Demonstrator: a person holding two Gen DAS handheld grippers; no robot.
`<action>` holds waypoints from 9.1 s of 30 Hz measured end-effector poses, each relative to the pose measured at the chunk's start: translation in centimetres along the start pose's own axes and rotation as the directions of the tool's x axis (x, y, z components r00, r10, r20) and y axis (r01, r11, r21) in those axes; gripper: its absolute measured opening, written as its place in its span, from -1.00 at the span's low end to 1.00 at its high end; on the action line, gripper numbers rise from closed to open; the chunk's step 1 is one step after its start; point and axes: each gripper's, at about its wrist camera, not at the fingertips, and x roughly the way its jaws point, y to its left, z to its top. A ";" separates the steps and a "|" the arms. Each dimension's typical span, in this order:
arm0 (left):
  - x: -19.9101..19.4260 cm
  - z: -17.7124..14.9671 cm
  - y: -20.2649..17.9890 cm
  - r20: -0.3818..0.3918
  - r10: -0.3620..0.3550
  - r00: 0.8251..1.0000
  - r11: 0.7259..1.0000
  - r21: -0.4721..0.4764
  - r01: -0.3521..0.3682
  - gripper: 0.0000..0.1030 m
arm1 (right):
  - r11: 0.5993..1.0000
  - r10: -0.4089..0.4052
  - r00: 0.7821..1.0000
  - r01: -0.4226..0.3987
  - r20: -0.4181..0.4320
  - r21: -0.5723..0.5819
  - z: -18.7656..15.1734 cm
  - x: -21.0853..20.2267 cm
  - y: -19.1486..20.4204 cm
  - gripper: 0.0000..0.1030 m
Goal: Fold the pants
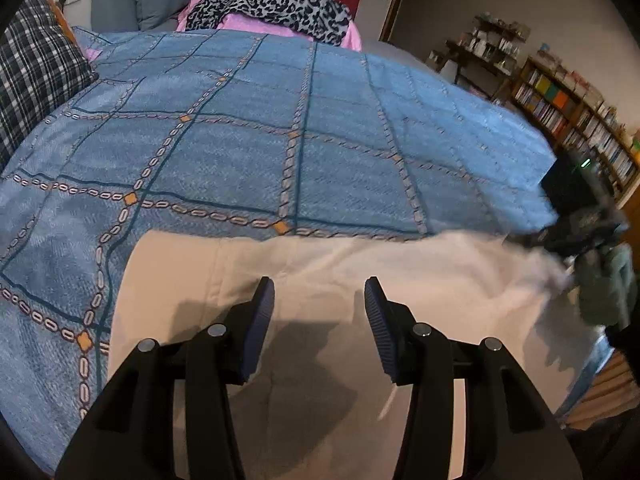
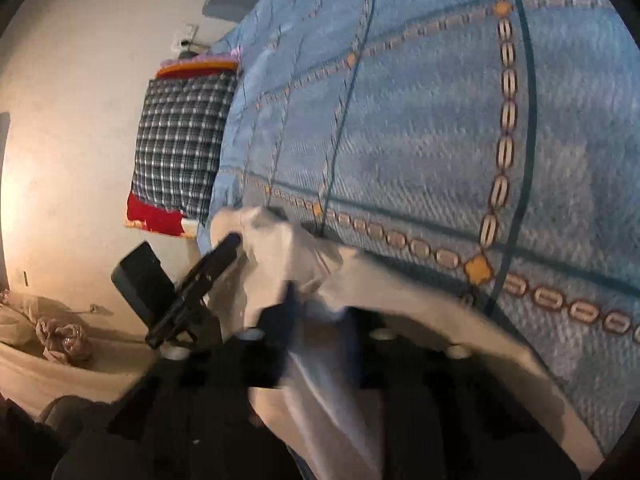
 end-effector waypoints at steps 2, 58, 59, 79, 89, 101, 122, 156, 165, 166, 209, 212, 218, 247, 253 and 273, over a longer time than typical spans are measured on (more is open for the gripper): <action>0.4 -0.4 0.8 -0.007 -0.006 1.000 1.000 -0.017 0.006 -0.06 | 0.999 0.036 0.997 -0.035 0.066 -0.023 0.6 -1.6 0.8 -0.81; 1.3 -3.5 -20.3 -0.138 -0.154 0.978 0.885 0.421 0.199 -0.12 | 0.716 -0.688 0.394 0.231 0.609 0.659 -32.8 -39.0 -11.1 -0.04; 1.2 -3.6 -20.6 -0.136 -0.154 0.979 0.883 0.426 0.198 -0.11 | 0.724 -0.675 0.404 0.204 0.617 0.659 -33.1 -38.7 -11.5 -0.04; 2.2 -3.7 -21.0 -0.151 -0.135 0.979 0.890 0.416 0.187 0.02 | 0.638 -0.766 0.305 0.252 0.566 0.728 -32.2 -37.0 -10.4 -0.75; 2.4 -3.9 -20.8 -0.146 -0.140 0.979 0.896 0.402 0.188 0.02 | 0.658 -0.746 0.332 0.234 0.577 0.716 -31.7 -36.9 -10.9 -0.70; 2.7 -3.9 -20.4 -0.147 -0.141 0.979 0.903 0.386 0.188 0.03 | 0.675 -0.728 0.311 0.169 0.612 0.718 -32.1 -37.2 -12.6 -0.58; 2.3 -6.1 -19.6 -0.187 -0.118 0.975 0.840 0.506 0.198 0.03 | 0.493 -0.865 0.177 0.471 0.469 0.732 -32.8 -35.7 -8.7 -0.88; -0.2 -10.3 -21.0 -0.311 -0.360 0.879 0.801 0.381 0.463 0.05 | 0.337 -0.929 0.111 0.651 0.354 0.680 -20.8 -35.6 -12.0 0.64; 0.2 -6.9 -27.3 -0.245 -0.434 0.867 0.765 0.408 0.499 0.06 | 0.376 -0.867 0.051 0.722 0.496 0.581 -23.9 -31.7 -4.2 0.63; 0.5 -6.9 -28.0 -0.249 -0.438 0.864 0.761 0.409 0.503 0.06 | 0.399 -0.855 0.076 0.728 0.513 0.558 -24.1 -31.0 -3.8 0.63; 4.3 -7.7 -40.0 -0.343 -0.407 0.847 0.667 0.522 0.532 0.22 | 0.622 -0.746 0.176 0.530 0.643 0.577 -33.7 -36.8 -9.5 0.35; 4.8 -7.8 -39.9 -0.349 -0.398 0.848 0.674 0.516 0.528 0.22 | 0.642 -0.739 0.215 0.510 0.638 0.572 -32.3 -36.3 -11.3 0.12; 5.5 -7.8 -39.9 -0.356 -0.389 0.850 0.682 0.508 0.525 0.22 | 0.668 -0.720 0.247 0.498 0.648 0.553 -31.7 -35.6 -11.8 -0.46; 1.9 -1.3 -27.9 -0.174 -0.545 0.821 0.796 0.201 0.571 0.37 | 0.842 -0.356 0.552 0.540 0.754 0.003 -21.6 -21.2 5.4 -0.96; 2.4 -2.0 -27.4 -0.201 -0.564 0.801 0.784 0.176 0.595 0.48 | 0.813 -0.413 0.607 0.581 0.679 -0.026 -21.8 -17.4 5.0 -0.93; 5.8 -3.7 -36.5 -0.384 -0.585 0.715 0.711 0.182 0.680 0.68 | 0.803 -0.562 0.587 0.557 0.582 0.213 -26.3 -18.6 -3.7 -0.89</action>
